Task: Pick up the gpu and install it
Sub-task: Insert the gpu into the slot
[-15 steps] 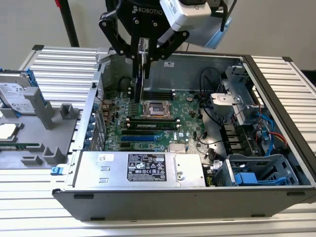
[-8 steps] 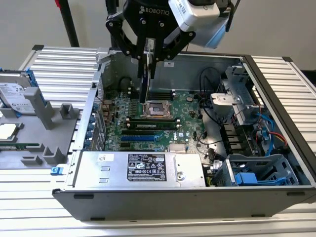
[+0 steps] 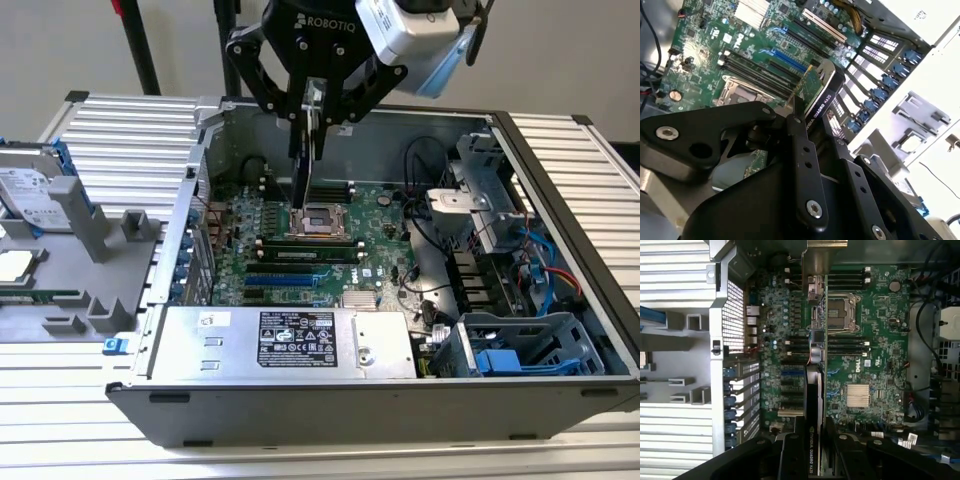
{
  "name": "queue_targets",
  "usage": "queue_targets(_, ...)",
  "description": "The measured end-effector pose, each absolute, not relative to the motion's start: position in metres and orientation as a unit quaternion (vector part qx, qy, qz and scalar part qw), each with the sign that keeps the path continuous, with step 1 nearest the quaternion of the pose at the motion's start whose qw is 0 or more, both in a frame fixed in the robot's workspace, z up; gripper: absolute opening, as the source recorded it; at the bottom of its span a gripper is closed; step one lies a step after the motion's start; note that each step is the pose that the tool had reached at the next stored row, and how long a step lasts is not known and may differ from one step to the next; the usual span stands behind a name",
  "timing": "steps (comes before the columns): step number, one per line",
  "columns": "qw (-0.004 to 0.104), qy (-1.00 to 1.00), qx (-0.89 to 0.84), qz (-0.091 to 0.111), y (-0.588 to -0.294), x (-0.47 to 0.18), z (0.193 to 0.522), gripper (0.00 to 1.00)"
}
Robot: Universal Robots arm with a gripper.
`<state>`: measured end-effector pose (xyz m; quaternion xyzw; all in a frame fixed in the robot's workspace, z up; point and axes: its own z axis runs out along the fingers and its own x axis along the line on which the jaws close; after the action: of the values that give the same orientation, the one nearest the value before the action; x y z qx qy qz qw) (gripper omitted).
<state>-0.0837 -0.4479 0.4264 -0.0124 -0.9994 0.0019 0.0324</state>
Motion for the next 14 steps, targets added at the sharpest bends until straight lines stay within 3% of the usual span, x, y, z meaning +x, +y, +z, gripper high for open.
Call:
queue_targets(3, 0.03, -0.999, -0.021, 0.002, -0.4479, -0.0835, 0.4261, 0.0)
queue_targets(14, 0.005, -1.0, -0.023, 0.003, -0.447, -0.0836, 0.4232, 0.0)
